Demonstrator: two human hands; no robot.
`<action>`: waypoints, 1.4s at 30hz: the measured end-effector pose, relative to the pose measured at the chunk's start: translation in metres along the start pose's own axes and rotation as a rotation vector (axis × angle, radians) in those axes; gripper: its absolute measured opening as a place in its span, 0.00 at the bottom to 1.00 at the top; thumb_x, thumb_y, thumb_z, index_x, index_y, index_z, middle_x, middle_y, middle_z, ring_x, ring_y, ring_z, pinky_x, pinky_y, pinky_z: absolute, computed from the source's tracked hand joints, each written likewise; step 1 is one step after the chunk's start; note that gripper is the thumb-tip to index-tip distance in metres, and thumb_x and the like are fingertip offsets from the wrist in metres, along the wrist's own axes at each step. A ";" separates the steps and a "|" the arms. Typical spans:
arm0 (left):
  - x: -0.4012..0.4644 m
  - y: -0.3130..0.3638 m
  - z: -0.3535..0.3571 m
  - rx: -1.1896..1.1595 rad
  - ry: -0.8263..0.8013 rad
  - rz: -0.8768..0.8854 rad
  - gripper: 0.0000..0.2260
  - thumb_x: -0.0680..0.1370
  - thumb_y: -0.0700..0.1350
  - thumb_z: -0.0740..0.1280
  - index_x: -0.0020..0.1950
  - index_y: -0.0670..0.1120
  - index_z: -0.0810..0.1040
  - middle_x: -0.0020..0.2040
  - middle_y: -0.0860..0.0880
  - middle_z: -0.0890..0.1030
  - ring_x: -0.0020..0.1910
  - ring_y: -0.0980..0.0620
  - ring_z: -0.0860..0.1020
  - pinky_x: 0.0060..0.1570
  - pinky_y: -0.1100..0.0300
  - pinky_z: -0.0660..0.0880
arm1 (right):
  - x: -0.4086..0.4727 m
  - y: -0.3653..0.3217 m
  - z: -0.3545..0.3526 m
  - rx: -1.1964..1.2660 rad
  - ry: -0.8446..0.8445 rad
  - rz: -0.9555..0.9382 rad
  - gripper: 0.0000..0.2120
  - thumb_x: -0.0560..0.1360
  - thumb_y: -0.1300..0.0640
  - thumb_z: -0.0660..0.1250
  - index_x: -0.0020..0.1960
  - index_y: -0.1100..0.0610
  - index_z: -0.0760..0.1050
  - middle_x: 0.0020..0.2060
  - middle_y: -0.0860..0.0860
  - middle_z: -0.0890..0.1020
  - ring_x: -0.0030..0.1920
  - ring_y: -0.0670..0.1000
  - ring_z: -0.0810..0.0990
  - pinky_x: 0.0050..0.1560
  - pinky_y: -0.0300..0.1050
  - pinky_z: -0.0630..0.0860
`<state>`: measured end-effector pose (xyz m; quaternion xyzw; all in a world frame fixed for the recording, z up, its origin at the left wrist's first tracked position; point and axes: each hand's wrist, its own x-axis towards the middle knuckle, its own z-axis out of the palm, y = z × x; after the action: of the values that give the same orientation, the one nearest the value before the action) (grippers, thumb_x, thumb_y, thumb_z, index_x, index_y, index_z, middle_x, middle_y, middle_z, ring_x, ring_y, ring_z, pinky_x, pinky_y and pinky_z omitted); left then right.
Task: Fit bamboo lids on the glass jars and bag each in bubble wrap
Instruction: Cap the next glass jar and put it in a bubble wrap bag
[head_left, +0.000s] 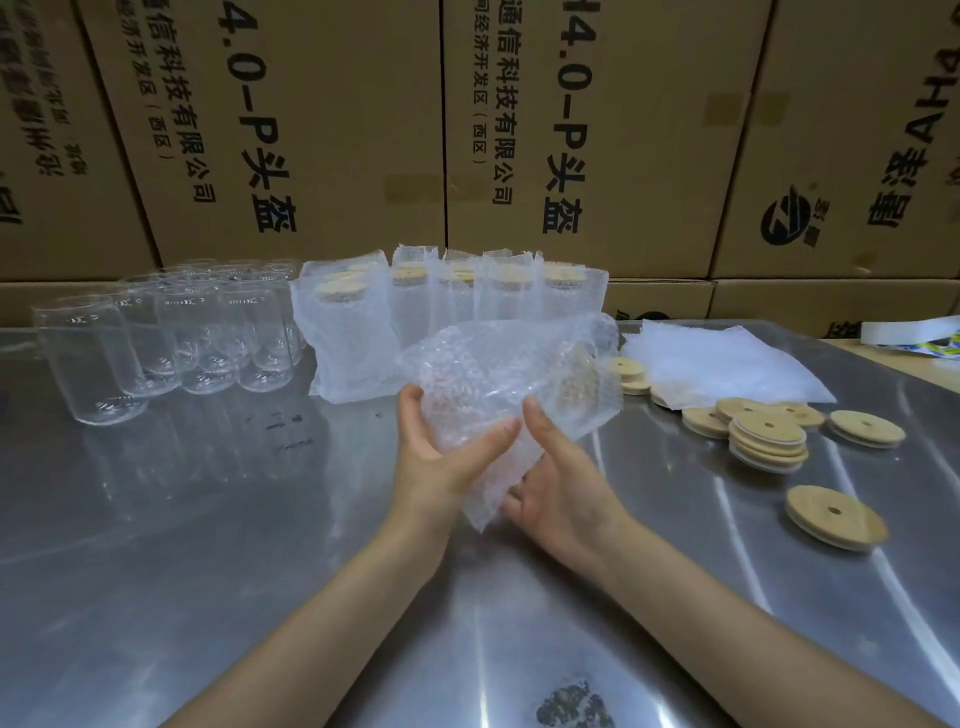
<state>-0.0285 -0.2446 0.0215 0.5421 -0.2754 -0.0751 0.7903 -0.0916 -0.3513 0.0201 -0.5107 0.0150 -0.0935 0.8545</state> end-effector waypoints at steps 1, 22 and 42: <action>-0.002 0.000 0.003 0.023 0.000 -0.001 0.35 0.61 0.48 0.80 0.63 0.53 0.67 0.60 0.54 0.79 0.59 0.54 0.80 0.55 0.50 0.79 | -0.001 -0.002 0.002 0.014 0.012 -0.019 0.33 0.72 0.39 0.66 0.69 0.59 0.70 0.62 0.57 0.80 0.63 0.56 0.78 0.66 0.52 0.73; 0.001 -0.002 -0.006 0.130 -0.521 -0.160 0.23 0.71 0.40 0.76 0.64 0.53 0.76 0.60 0.47 0.81 0.61 0.48 0.79 0.57 0.58 0.76 | -0.006 -0.026 -0.007 -0.293 0.230 -0.493 0.30 0.69 0.54 0.71 0.69 0.60 0.69 0.59 0.59 0.80 0.59 0.57 0.80 0.62 0.60 0.75; 0.011 0.014 -0.016 0.213 -0.135 0.153 0.47 0.61 0.42 0.78 0.74 0.59 0.57 0.68 0.51 0.72 0.64 0.57 0.75 0.53 0.67 0.77 | -0.002 0.003 -0.015 -0.856 -0.017 -0.290 0.41 0.64 0.52 0.78 0.66 0.41 0.56 0.61 0.34 0.70 0.58 0.25 0.71 0.52 0.22 0.68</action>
<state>-0.0135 -0.2307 0.0335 0.5939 -0.3748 -0.0210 0.7116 -0.0948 -0.3623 0.0097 -0.8158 -0.0263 -0.1934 0.5445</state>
